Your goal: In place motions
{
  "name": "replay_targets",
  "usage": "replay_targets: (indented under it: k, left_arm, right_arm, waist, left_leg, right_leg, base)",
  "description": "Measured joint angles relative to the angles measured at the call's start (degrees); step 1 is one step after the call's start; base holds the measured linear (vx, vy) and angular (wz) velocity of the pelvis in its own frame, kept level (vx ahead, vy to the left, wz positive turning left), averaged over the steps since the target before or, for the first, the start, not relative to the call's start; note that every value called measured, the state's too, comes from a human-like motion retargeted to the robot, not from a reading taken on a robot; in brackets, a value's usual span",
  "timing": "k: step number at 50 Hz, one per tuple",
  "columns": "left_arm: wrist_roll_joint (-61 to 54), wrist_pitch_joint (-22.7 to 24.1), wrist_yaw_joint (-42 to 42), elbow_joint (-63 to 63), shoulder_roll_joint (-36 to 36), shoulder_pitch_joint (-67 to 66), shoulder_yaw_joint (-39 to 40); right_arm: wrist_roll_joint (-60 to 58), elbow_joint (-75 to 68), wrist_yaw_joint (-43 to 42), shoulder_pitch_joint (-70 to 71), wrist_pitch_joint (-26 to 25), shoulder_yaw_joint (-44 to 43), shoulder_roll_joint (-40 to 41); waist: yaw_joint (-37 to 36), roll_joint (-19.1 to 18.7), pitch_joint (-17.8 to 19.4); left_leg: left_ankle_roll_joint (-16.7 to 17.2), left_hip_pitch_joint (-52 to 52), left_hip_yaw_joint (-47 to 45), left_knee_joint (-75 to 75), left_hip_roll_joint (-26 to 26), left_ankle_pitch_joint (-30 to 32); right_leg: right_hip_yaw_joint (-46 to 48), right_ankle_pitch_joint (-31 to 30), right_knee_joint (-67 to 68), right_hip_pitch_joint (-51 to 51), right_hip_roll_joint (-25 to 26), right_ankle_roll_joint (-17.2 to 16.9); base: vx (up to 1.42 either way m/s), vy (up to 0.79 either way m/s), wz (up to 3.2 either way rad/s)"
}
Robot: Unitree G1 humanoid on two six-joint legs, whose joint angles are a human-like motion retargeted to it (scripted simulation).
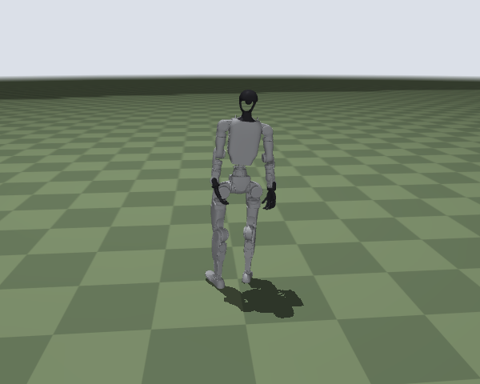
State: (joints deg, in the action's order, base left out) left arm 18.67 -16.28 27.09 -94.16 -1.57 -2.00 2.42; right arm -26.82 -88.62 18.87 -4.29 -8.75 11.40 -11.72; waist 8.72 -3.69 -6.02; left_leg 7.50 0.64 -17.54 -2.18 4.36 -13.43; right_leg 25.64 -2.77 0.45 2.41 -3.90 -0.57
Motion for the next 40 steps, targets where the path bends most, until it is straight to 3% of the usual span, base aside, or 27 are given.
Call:
replay_targets:
  k: [40]
  left_arm:
    - [-0.62,-0.07,0.97,-1.43,-0.48,1.36,-0.07]
  right_arm:
    - [0.46,-1.34,-1.40,1.51,0.10,-1.39,0.08]
  waist:
    - [0.00,-0.47,0.88]
  left_leg:
    - [-0.04,0.04,-0.92,0.00,0.71,0.25]
  right_leg:
    - [-1.13,-0.58,0.78,0.65,-0.74,-1.06]
  base:
    - [0.00,0.00,-0.02]
